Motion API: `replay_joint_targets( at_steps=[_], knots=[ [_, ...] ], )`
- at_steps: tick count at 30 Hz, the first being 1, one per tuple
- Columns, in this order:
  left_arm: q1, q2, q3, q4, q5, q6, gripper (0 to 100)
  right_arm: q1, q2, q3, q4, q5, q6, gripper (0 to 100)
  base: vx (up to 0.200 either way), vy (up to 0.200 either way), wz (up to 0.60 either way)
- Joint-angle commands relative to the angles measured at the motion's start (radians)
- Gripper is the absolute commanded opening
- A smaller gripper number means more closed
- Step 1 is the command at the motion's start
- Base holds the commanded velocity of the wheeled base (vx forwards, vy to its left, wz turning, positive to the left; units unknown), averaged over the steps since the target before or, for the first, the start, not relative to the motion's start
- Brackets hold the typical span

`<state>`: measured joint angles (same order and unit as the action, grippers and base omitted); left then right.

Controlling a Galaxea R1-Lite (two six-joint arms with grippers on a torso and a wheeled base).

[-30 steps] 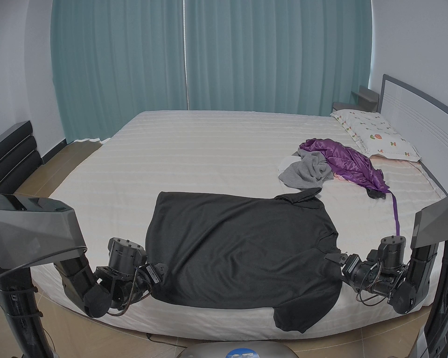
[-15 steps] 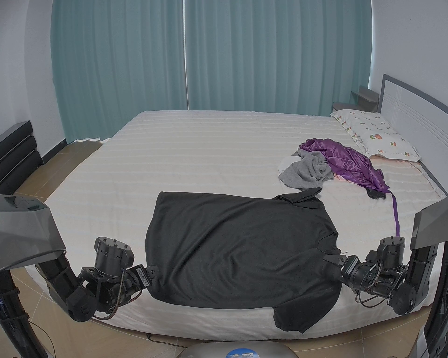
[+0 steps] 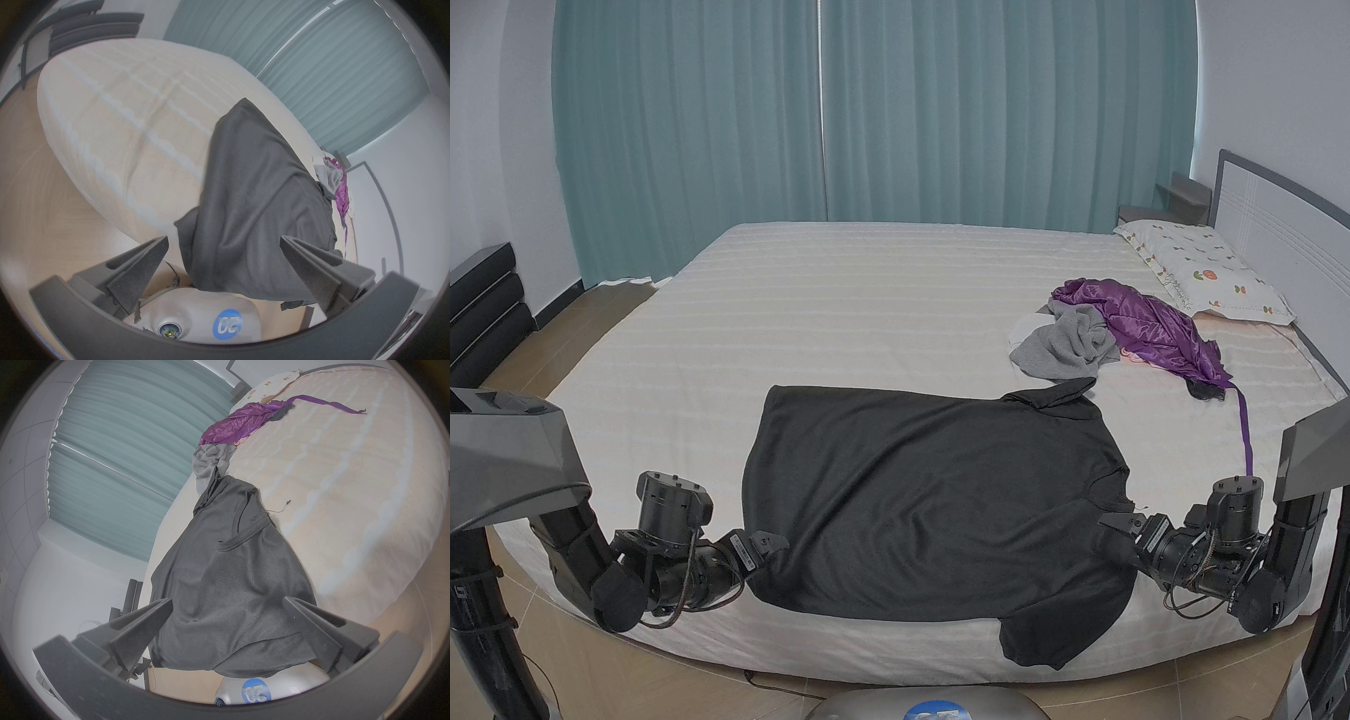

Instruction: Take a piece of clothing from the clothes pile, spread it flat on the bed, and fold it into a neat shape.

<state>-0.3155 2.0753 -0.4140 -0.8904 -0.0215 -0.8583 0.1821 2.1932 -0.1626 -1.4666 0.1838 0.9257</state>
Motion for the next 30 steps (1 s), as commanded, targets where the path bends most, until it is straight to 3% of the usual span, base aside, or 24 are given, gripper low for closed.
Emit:
replay_joint_targets(
  at_steps=[1, 7, 23, 30],
  knots=[
    [0.078, 0.023, -0.022, -0.002, -0.069, -0.016, 100, 0.002, 0.007, 0.0, 0.0, 0.0, 0.001, 100, 0.0, 0.0, 0.0],
    [0.102, 0.039, -0.066, -0.01, -0.089, -0.094, 100, 0.0, 0.01, 0.0, 0.0, 0.0, 0.002, 100, 0.0, 0.0, 0.0],
    [0.104, 0.065, -0.055, -0.055, -0.104, -0.119, 100, -0.023, 0.034, -0.017, 0.0, -0.003, -0.036, 100, 0.0, 0.0, 0.0],
    [0.104, 0.066, -0.054, -0.055, -0.104, -0.117, 100, -0.107, -0.015, -0.032, 0.015, -0.003, -0.079, 100, 0.0, 0.0, 0.0]
  ],
)
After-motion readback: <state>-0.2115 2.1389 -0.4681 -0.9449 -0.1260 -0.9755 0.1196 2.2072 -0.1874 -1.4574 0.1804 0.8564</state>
